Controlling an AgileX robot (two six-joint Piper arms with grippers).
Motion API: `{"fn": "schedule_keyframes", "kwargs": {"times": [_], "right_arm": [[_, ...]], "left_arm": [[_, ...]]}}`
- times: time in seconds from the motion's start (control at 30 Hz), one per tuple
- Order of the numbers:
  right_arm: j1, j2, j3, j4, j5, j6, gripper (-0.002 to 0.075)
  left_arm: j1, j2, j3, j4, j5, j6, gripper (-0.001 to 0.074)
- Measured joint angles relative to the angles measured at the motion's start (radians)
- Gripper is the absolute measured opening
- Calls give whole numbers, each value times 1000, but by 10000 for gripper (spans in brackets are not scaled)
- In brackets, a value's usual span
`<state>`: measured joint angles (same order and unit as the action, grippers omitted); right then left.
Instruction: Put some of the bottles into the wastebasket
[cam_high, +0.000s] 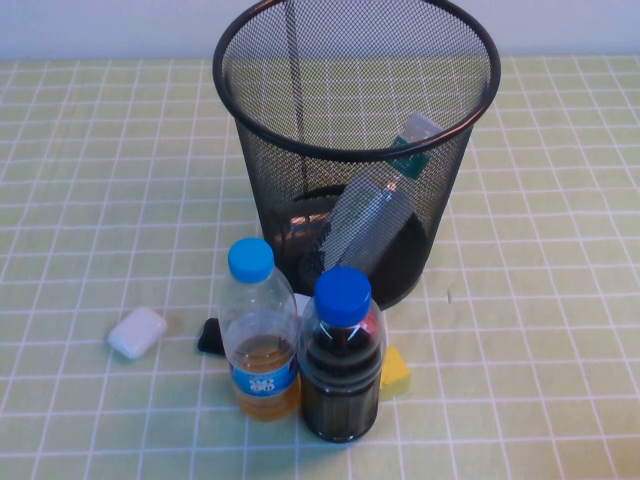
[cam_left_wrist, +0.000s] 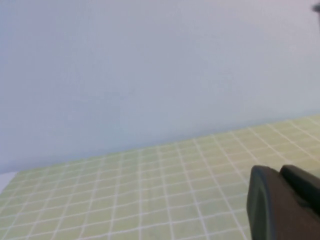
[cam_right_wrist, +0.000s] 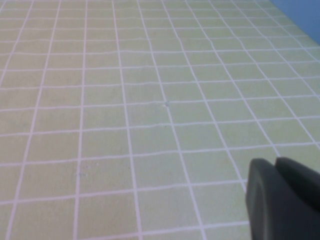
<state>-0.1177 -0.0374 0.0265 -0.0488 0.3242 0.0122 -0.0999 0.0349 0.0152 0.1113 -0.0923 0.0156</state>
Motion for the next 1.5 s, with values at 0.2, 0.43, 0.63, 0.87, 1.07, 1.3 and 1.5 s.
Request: {"fn": "schedule_keyframes", "kwargs": {"times": [0.2, 0.43, 0.63, 0.87, 1.07, 1.3, 1.5], "right_arm": [[0, 2, 0, 0, 0, 0, -7], [0, 2, 0, 0, 0, 0, -7], [0, 2, 0, 0, 0, 0, -7], [0, 2, 0, 0, 0, 0, -7], [0, 2, 0, 0, 0, 0, -7], [0, 2, 0, 0, 0, 0, -7], [0, 2, 0, 0, 0, 0, -7]], "left_arm": [[70, -43, 9, -65, 57, -16, 4], [70, -43, 11, -87, 278, -16, 4], [70, -43, 13, -82, 440, -16, 4], [72, -46, 13, -80, 440, -21, 4], [72, -46, 13, -80, 442, -21, 4], [72, -46, 13, -80, 442, -21, 4], [72, -46, 13, -80, 442, -21, 4]]}}
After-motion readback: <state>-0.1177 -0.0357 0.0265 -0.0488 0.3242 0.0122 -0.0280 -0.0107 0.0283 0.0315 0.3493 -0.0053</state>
